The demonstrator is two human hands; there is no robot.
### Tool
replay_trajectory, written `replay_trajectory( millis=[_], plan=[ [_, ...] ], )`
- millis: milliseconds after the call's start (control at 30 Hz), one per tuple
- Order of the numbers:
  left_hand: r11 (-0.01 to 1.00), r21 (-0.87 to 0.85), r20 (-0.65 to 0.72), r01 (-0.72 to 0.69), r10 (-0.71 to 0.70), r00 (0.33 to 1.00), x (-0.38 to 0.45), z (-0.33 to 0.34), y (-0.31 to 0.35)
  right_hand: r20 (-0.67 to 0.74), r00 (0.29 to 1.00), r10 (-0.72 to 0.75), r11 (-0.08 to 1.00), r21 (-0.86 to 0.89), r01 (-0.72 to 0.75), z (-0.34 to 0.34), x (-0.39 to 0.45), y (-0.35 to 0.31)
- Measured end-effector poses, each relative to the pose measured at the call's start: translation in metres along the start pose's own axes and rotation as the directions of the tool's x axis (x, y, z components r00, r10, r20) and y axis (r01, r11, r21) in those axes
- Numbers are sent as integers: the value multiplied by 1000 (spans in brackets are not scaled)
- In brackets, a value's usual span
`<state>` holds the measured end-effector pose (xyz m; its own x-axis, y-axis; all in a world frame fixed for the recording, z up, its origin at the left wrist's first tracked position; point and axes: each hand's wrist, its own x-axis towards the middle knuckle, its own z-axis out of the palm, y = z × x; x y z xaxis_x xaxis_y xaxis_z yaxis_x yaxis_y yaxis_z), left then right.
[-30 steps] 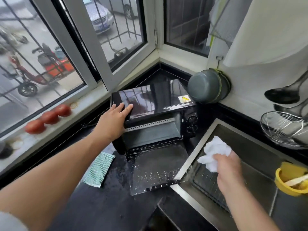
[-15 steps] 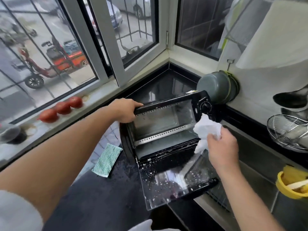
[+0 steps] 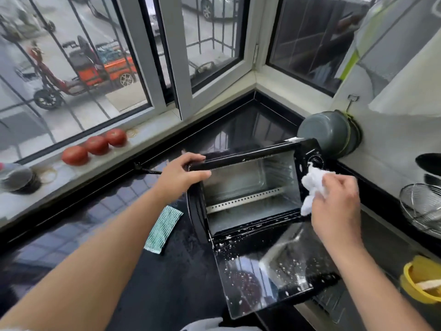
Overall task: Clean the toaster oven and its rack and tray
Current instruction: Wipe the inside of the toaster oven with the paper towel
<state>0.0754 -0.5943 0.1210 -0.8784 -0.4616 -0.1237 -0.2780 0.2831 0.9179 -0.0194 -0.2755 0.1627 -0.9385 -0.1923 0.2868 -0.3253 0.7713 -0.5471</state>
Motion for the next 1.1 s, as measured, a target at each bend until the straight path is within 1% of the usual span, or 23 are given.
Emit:
replay_trajectory(
  millis=[33,67,100,133,167,200,233,267,300,367,400,433,500,533,567,633,667,733,800,867,933,1033,1100],
  plan=[
    [1000,-11,-17,-10,10,1000,0,1,-1,-26,994,-107,993,-53,105,2,3,-4],
    [1000,-21,-29,-13,12,1000,-1,2,-2,45,977,-207,973,-96,211,10,5,-7],
    [999,-29,-38,-15,14,999,-2,2,-2,206,942,-265,950,-111,292,21,6,-8],
    [1000,-27,-50,-15,13,999,-3,3,-2,438,864,-248,931,-139,337,34,6,-9],
    [1000,-28,-63,-12,10,998,-4,3,-2,674,720,-164,900,-196,389,48,3,-7],
    [1000,-27,-73,-9,7,997,-4,4,-3,826,561,-52,853,-255,455,57,0,-8],
    [1000,-24,-80,-11,9,997,-5,4,-3,887,462,25,816,-285,503,65,-1,-5],
    [1000,-18,-84,-21,19,996,-6,5,-3,907,417,63,797,-297,526,70,0,-5],
    [999,-17,-91,-30,28,995,-7,7,-4,904,418,88,792,-319,521,73,3,-2],
    [999,-13,-105,-40,39,994,-8,9,-6,870,478,119,776,-381,502,74,8,-1],
    [999,-11,-112,-41,39,993,-8,10,-6,871,478,113,785,-373,495,77,5,-6],
    [999,-15,-121,-40,37,992,-8,10,-7,905,422,58,805,-292,516,81,-1,-16],
    [999,-40,-144,-30,24,989,-7,10,-11,961,228,-158,801,-11,599,90,-24,-47],
    [998,-48,-151,-27,19,988,-6,10,-12,965,157,-212,795,77,601,93,-36,-64],
    [999,-48,-154,-25,17,988,-6,11,-13,967,113,-228,802,121,585,98,-44,-75],
    [999,-33,-147,-18,13,989,-7,10,-12,967,119,-226,826,126,549,101,-42,-75],
    [999,-31,-141,-15,10,990,-7,10,-12,969,145,-201,824,87,560,97,-34,-66],
    [999,-53,-138,-7,-1,990,-8,11,-12,965,246,-93,811,-70,581,88,-9,-33],
    [998,-66,-140,-5,-5,990,-10,14,-9,921,377,99,802,-298,518,80,20,1],
    [998,-63,-148,-8,-1,989,-11,16,-10,888,411,207,783,-402,475,82,31,12],
    [998,-63,-148,-4,-5,989,-12,17,-10,931,339,139,819,-301,489,93,20,-9],
    [1000,-31,-153,3,-7,988,-10,15,-10,988,136,-67,868,-10,497,103,-20,-64],
    [1000,-12,-146,9,-10,989,-10,14,-9,993,31,-114,865,84,495,107,-29,-82]
  ],
)
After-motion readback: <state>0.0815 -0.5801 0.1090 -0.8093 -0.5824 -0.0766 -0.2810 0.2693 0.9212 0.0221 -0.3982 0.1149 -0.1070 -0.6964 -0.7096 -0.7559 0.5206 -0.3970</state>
